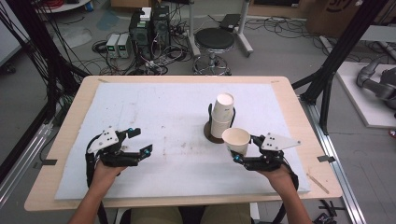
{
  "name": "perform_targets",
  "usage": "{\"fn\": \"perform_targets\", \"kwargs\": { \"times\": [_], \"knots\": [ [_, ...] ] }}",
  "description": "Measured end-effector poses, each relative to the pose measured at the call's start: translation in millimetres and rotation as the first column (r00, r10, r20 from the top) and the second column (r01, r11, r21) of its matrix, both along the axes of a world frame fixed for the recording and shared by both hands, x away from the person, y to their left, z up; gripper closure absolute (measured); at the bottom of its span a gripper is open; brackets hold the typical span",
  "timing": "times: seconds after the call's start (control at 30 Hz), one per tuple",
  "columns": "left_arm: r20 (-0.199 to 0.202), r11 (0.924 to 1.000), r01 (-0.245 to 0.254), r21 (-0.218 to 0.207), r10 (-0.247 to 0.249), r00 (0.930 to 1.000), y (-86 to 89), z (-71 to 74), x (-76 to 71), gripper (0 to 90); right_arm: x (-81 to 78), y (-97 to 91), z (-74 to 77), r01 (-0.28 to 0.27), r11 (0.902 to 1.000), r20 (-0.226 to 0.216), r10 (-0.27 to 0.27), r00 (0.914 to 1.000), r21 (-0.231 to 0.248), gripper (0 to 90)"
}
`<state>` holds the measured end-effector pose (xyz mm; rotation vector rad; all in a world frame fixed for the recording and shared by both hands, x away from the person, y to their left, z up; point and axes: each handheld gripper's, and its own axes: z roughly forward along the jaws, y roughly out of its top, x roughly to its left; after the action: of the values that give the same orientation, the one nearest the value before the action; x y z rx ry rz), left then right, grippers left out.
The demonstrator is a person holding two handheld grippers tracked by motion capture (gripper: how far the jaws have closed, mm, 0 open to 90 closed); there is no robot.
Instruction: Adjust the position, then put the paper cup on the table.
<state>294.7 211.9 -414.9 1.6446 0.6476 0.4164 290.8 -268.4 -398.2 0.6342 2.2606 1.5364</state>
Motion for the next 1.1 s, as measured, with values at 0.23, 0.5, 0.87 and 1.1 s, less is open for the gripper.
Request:
{"fn": "perform_targets", "kwargs": {
  "times": [0.23,0.5,0.87,1.1],
  "knots": [
    [0.013,0.9994,-0.032,-0.008,0.033,0.9994,5.7,-2.0,-0.5,18.7,-1.6,-8.8,1.3,0.06,0.9979,0.037,-0.061,0.9975,0.021,35.3],
    [0.004,0.9988,-0.046,-0.013,0.046,0.9989,10.1,-5.7,-0.3,18.9,-0.7,-13.2,3.3,0.093,0.9946,0.05,-0.096,0.9942,0.046,35.4],
    [-0.001,0.9977,-0.05,-0.045,0.05,0.9987,12.5,-5.3,0.3,19.1,0.6,-19.6,3.7,0.12,0.9905,0.047,-0.123,0.9913,0.066,35.4],
    [-0.004,0.9976,-0.053,-0.044,0.053,0.9986,12.4,-5.9,1.0,19.1,0.8,-26.0,3.7,0.147,0.986,0.055,-0.151,0.9869,0.079,35.4]
  ]
}}
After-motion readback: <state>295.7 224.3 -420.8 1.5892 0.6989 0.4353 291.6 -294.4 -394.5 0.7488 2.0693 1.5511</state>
